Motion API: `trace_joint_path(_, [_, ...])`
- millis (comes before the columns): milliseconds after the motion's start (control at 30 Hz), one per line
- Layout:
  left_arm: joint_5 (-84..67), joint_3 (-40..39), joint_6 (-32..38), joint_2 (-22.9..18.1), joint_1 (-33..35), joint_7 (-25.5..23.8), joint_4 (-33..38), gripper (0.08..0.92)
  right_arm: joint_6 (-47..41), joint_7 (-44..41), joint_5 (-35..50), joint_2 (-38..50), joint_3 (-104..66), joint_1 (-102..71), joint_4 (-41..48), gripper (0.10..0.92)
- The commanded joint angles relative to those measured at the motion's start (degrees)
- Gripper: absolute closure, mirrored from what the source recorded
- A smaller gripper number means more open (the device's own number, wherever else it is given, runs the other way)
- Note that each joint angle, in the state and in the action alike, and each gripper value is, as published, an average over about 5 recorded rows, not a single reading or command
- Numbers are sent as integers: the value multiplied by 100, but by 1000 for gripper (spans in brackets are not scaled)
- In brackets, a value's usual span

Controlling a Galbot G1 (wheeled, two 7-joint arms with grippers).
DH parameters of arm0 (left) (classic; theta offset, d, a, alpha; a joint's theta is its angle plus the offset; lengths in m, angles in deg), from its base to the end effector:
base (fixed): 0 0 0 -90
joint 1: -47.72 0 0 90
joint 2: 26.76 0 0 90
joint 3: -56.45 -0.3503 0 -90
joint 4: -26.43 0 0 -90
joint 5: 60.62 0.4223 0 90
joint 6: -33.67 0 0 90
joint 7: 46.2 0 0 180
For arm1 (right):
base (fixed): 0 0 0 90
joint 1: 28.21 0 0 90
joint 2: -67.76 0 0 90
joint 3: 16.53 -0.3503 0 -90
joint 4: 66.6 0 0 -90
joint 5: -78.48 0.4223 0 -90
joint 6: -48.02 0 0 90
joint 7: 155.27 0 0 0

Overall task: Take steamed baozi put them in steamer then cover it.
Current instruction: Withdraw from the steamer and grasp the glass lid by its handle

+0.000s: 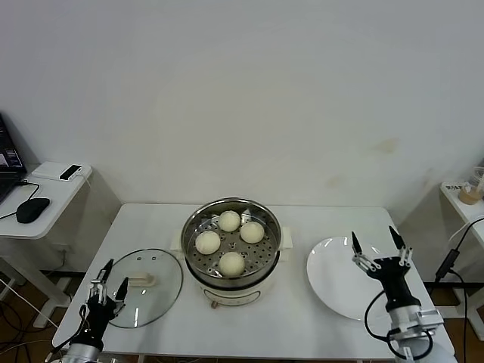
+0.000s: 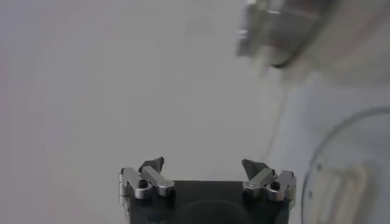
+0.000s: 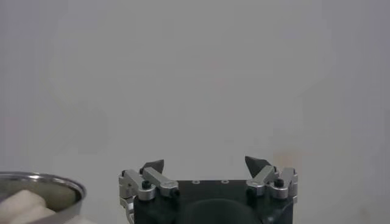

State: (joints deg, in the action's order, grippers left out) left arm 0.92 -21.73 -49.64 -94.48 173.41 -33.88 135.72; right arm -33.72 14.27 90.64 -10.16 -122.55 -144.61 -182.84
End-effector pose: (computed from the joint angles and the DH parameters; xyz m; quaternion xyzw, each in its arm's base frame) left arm 0.2211 0.1555 -0.3609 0.0216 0.7327 0.6801 0.0122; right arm 0.2647 -0.1365 -0.2856 -0.0183 0.9940 -0.0633 0.0877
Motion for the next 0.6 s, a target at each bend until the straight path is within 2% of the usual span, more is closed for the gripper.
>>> trace_joint_path(33, [1704, -313, 164, 272, -190, 146, -688, 177, 65, 178, 129, -315, -359, -356, -19, 203])
trace_joint_path(600, [1720, -664, 86, 595, -912, -5, -1654, 177, -79, 411, 166, -487, -595, -527, -170, 203])
